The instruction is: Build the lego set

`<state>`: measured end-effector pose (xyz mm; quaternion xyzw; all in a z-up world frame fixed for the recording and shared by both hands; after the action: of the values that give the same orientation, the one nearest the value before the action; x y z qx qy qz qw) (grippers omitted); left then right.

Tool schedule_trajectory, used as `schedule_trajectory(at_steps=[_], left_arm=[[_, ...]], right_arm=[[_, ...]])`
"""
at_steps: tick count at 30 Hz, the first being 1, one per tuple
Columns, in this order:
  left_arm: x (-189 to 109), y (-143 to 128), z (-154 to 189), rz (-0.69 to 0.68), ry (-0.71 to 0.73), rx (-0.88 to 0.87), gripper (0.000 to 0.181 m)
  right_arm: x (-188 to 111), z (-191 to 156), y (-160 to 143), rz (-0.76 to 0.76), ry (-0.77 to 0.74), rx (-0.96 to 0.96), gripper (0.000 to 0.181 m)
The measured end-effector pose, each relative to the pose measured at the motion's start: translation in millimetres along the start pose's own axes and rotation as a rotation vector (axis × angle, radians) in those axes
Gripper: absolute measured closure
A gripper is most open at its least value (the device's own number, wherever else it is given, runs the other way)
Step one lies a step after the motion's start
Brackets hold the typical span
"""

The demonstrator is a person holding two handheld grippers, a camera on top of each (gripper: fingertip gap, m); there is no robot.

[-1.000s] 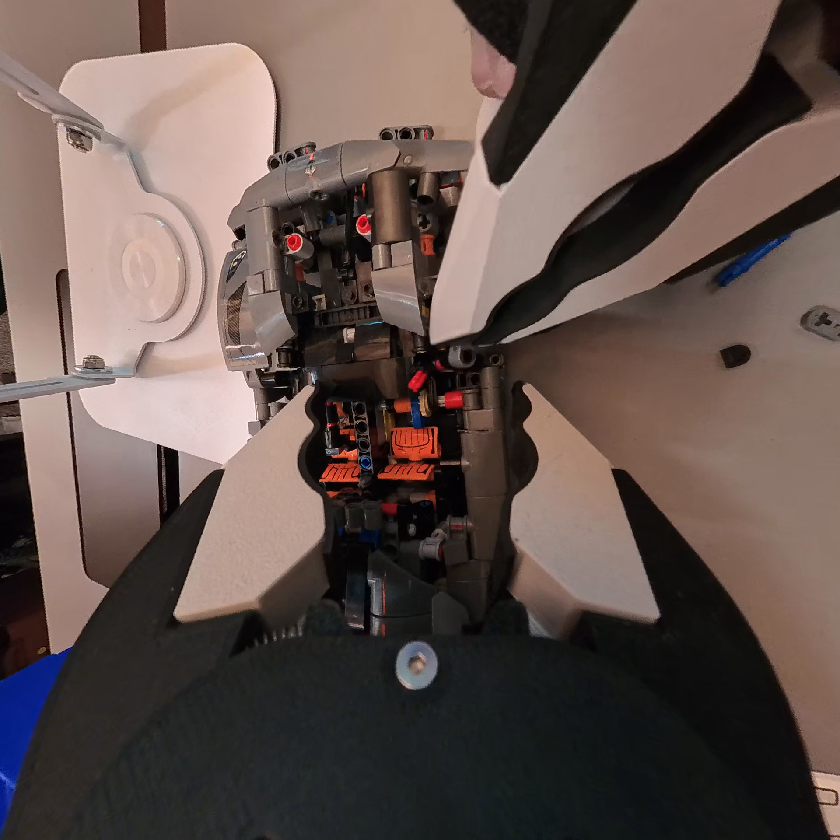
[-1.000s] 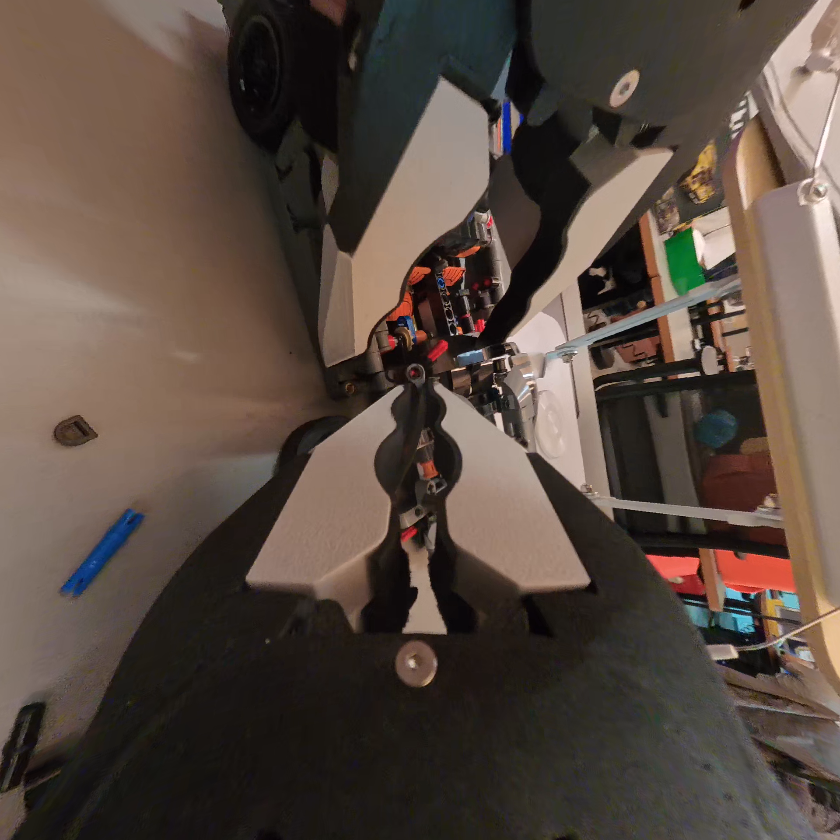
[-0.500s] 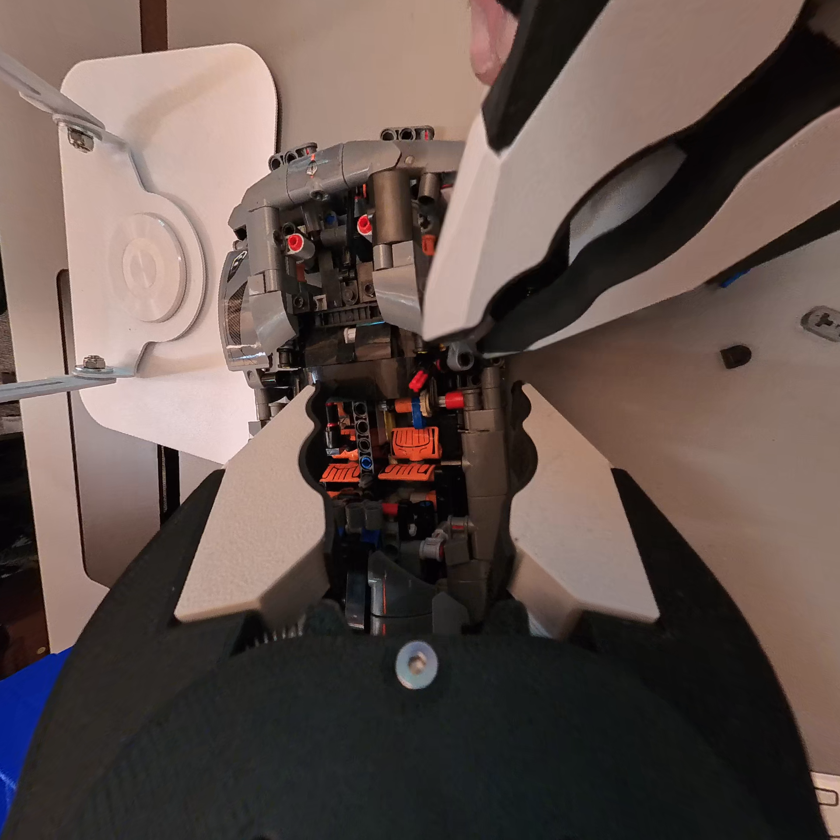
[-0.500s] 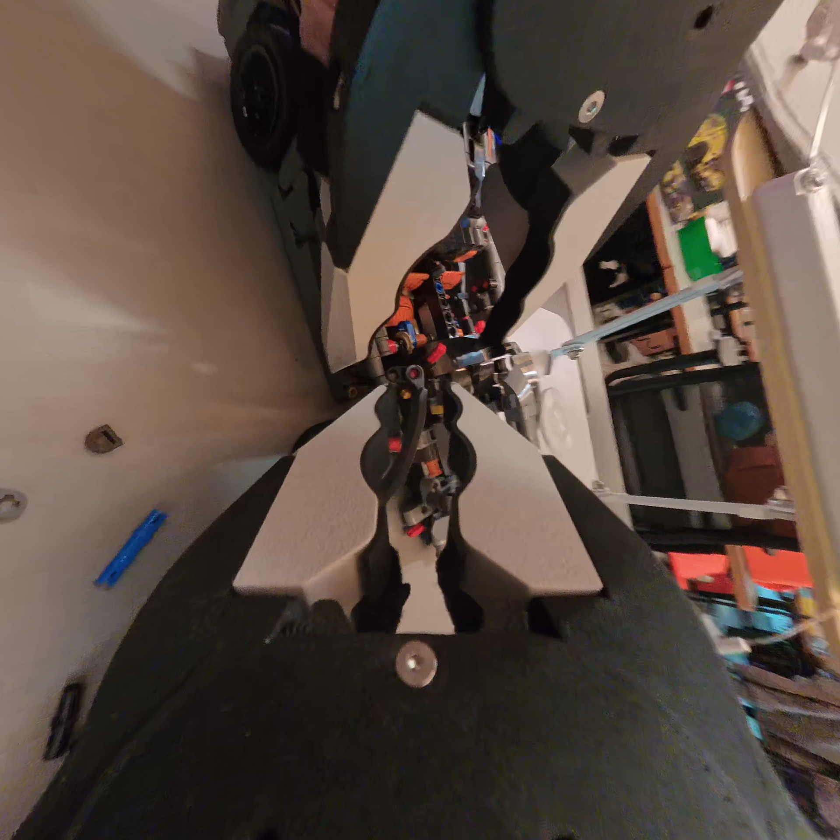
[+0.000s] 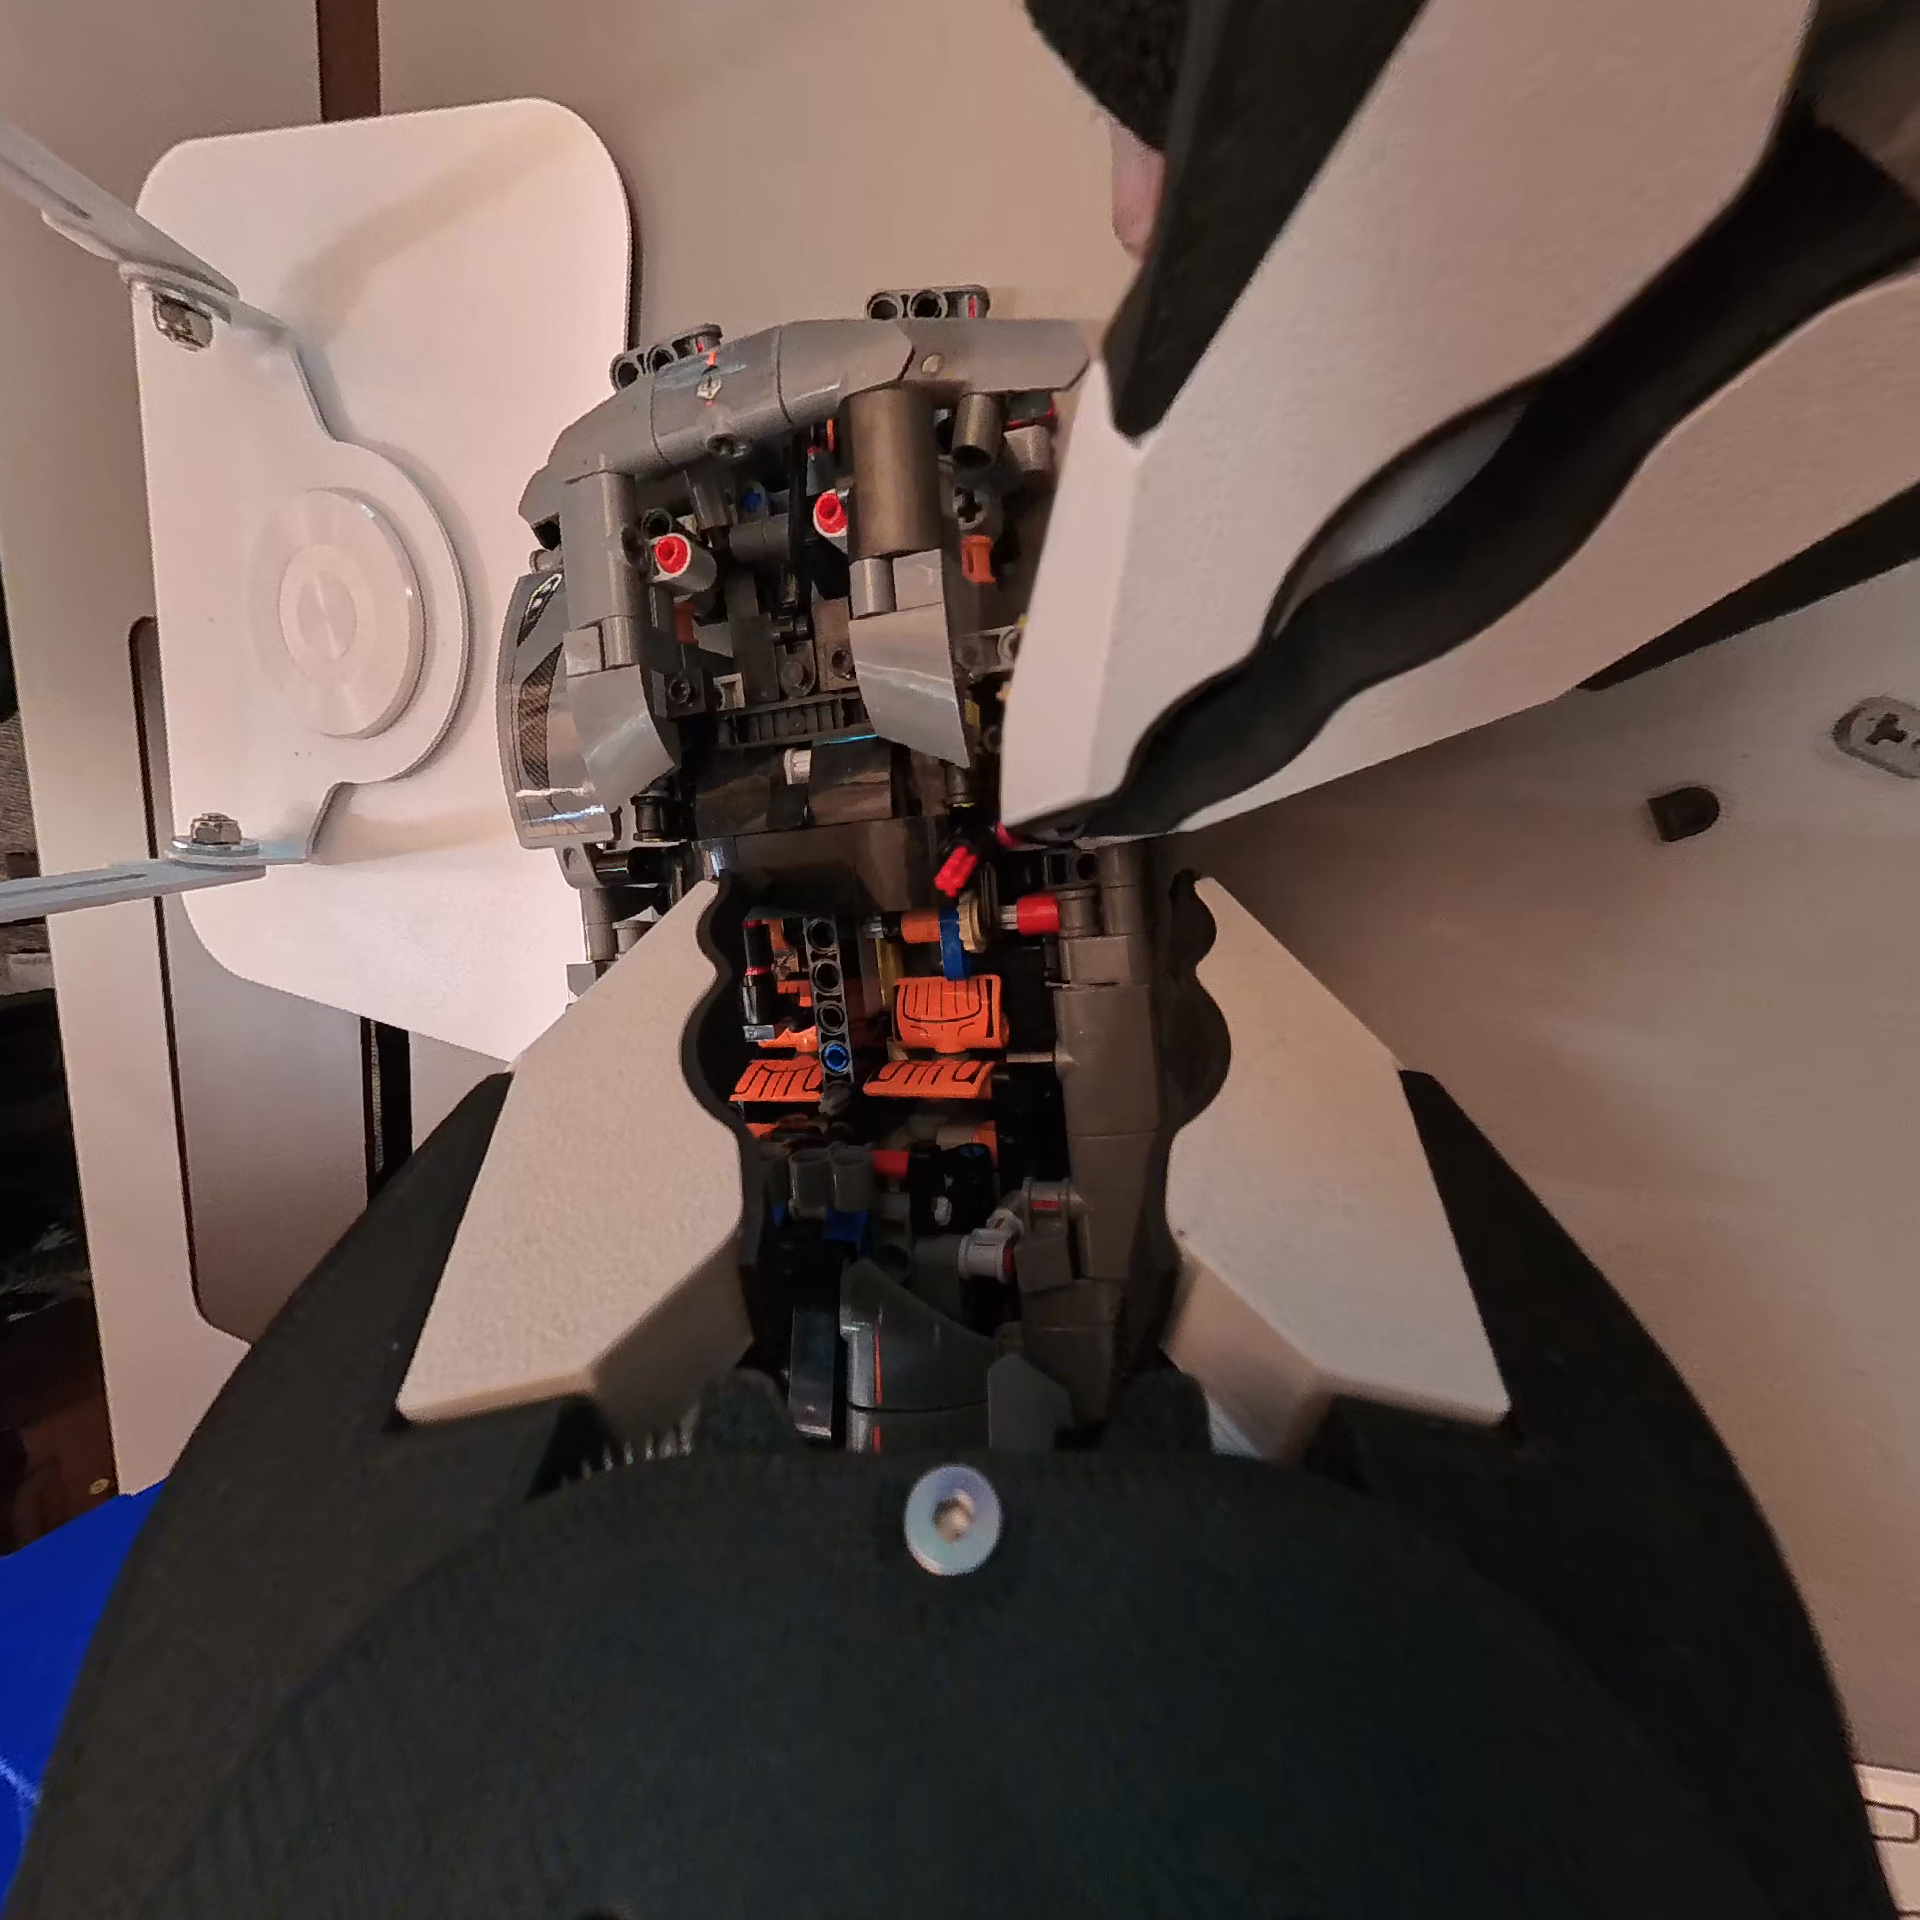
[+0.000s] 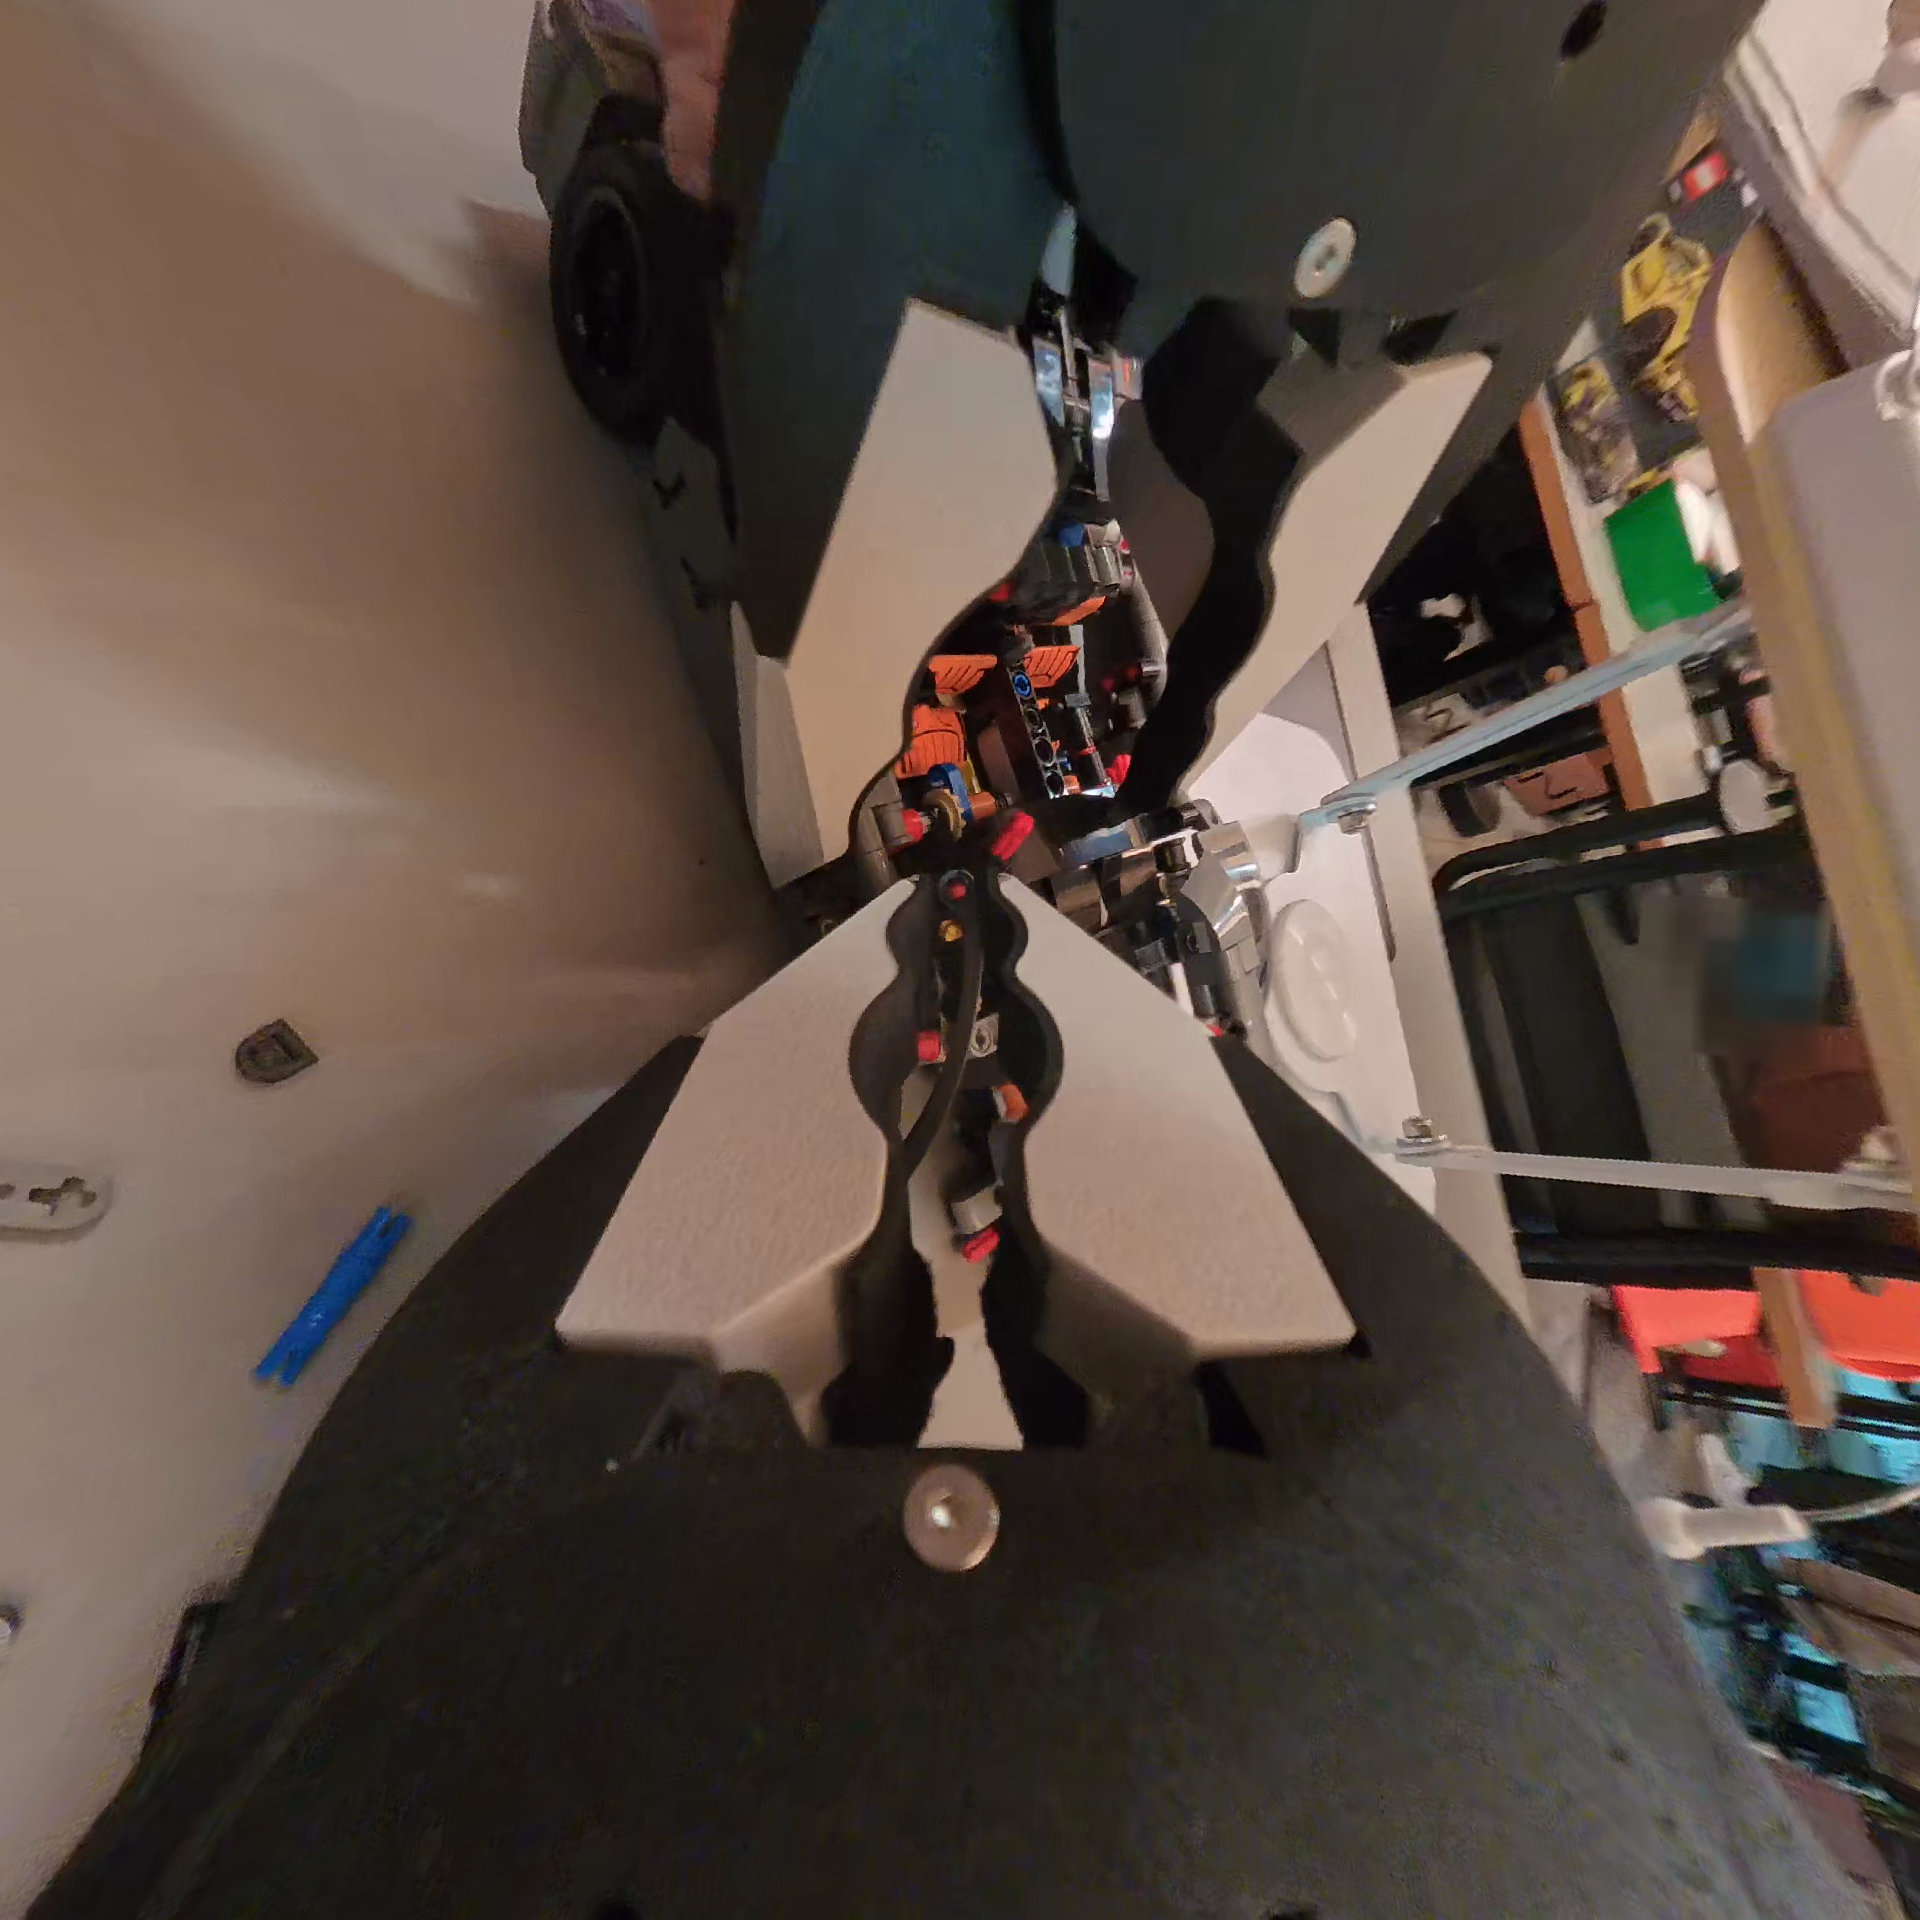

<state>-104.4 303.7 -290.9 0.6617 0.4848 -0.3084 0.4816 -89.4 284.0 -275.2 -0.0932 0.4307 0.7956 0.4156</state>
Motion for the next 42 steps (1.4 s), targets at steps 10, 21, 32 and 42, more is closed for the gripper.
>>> schedule_trajectory(at_steps=[10,21,32,42], left_arm=[[0.1,0.1,0.7,0.002,-0.005,-0.002,0.100],[0.6,-0.6,0.6,-0.002,-0.002,0.000,0.099],[0.4,-0.7,0.6,0.004,-0.006,-0.002,0.099],[0.4,-0.8,0.6,0.004,-0.005,0.000,0.099]], right_arm=[[2.0,-3.1,3.3,-0.018,-0.217,-0.349,0.176],[2.6,-2.7,2.1,0.029,-0.220,-0.359,0.175],[0.3,-3.7,1.3,0.073,-0.122,-0.301,0.174],[0.5,-1.2,-1.1,0.074,-0.080,-0.279,0.174]])
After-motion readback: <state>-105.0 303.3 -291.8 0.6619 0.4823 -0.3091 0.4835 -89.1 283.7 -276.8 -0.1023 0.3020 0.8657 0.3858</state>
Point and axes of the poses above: each gripper's, where its closed fingertips meet, x out along the fingers, y out of its top, z = x × y across the jaws, the point moved 1 cm from there along -x, back along the fingers, and after that the axes turned 4 degrees about x, right-handed, at the moved point
